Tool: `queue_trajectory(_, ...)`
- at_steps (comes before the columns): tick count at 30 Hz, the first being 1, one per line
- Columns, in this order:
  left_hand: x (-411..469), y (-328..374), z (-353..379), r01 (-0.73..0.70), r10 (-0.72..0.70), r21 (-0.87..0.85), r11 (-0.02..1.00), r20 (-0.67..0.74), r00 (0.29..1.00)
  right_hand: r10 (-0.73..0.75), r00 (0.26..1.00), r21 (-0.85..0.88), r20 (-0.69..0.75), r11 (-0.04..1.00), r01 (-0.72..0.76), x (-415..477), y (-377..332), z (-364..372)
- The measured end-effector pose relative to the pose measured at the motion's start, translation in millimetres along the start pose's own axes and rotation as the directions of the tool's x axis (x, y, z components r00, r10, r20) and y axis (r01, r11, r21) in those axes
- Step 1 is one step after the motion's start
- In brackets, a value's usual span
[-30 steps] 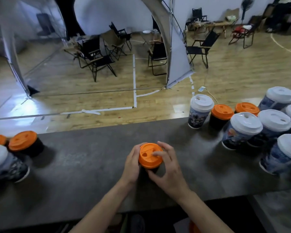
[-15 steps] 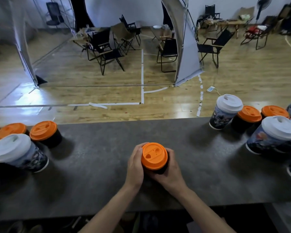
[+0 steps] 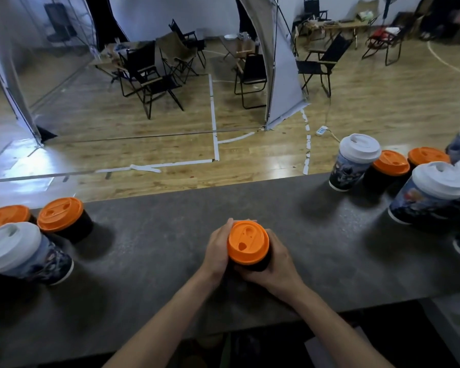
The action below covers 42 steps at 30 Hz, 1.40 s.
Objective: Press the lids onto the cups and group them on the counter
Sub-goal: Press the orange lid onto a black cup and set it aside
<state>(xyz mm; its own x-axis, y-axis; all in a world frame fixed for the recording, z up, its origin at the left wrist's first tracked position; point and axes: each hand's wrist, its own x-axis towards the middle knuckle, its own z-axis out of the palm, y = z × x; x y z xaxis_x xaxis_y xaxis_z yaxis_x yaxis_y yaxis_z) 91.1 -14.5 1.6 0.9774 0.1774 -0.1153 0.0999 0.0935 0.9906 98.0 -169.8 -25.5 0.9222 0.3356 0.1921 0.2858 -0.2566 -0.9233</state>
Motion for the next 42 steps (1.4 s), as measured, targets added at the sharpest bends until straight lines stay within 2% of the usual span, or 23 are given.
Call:
queue_trajectory(5,-10,-12,9,-0.072,0.071,0.001,0.997,-0.163,0.984,0.02,1.0,0.005,-0.02,1.0,-0.02,0,-2,5)
queue_trajectory(7,-4,-11,6,-0.07,0.069,0.0,0.998,-0.13,0.989,0.021,0.999,-0.011,-0.039,1.0,-0.022,1,-2,3)
queue_trajectory(10,6,-1,-5,-0.038,0.038,0.001,0.999,0.018,0.999,0.005,1.0,-0.026,-0.016,1.0,-0.005,1,-1,2)
queue_trajectory(12,5,-1,-6,-0.042,0.042,0.012,0.999,0.003,0.999,-0.004,1.0,-0.026,-0.001,1.0,0.004,0,1,4)
queue_trajectory(16,-7,-11,8,-0.018,0.016,-0.02,1.0,-0.126,0.992,0.012,1.0,-0.015,-0.02,1.0,-0.012,2,0,7)
queue_trajectory(22,3,2,-1,0.018,-0.019,0.031,0.999,0.018,1.0,-0.002,1.0,-0.007,0.002,1.0,0.002,1,3,3)
queue_trajectory(28,-10,-9,12,0.013,-0.015,-0.011,1.0,-0.183,0.983,0.022,0.999,-0.013,-0.031,1.0,-0.023,0,1,6)
queue_trajectory(31,2,-1,0,0.04,-0.039,0.018,0.999,-0.017,0.999,0.006,1.0,-0.01,0.003,1.0,-0.006,0,2,2)
queue_trajectory(33,7,5,-6,-0.004,0.001,0.052,0.999,0.06,0.998,-0.009,1.0,-0.012,0.026,1.0,0.009,0,3,2)
queue_trajectory(35,4,1,-3,-0.072,0.07,0.08,0.994,0.027,0.997,-0.007,1.0,-0.007,0.012,1.0,0.007,0,3,5)
queue_trajectory(38,-4,-7,7,-0.071,0.076,0.043,0.997,-0.109,0.991,0.03,0.999,0.012,-0.028,0.999,-0.03,-1,0,8)
queue_trajectory(40,-1,-7,4,-0.045,0.047,0.045,0.998,-0.065,0.997,0.026,0.999,0.013,-0.03,1.0,-0.026,-1,1,6)
queue_trajectory(42,3,0,-1,-0.003,0.001,0.047,0.999,0.044,0.999,0.016,1.0,0.01,-0.005,1.0,-0.016,0,5,4)
